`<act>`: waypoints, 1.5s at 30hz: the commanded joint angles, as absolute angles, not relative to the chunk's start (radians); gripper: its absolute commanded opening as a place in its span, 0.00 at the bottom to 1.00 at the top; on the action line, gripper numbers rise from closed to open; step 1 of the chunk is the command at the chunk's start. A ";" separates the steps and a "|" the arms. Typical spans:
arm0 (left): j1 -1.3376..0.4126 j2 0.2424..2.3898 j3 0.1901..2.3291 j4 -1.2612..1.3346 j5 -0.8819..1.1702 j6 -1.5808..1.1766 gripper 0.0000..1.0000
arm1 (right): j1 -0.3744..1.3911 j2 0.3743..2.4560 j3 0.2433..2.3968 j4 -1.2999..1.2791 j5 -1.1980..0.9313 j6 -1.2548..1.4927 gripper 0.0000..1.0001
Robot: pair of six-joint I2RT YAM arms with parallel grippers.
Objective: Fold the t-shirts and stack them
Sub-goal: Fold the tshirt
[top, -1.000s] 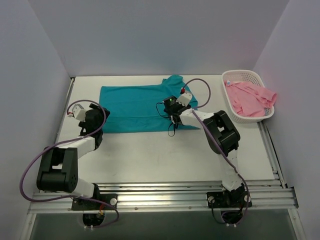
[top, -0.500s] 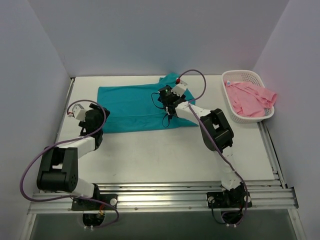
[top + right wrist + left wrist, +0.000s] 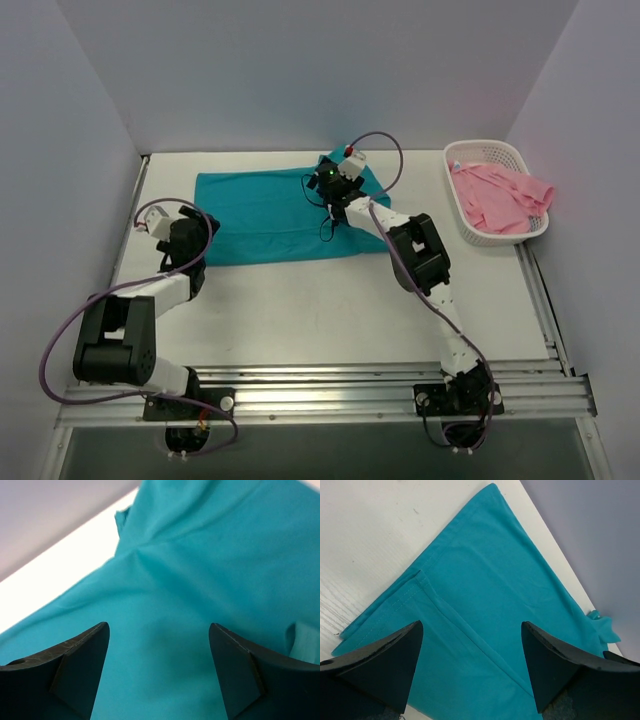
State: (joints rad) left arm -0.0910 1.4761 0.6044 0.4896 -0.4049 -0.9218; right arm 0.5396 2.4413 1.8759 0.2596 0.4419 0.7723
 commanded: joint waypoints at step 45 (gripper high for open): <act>-0.112 1.249 0.606 0.436 -0.342 -0.859 0.87 | 0.623 2.161 1.552 0.166 0.414 0.917 0.80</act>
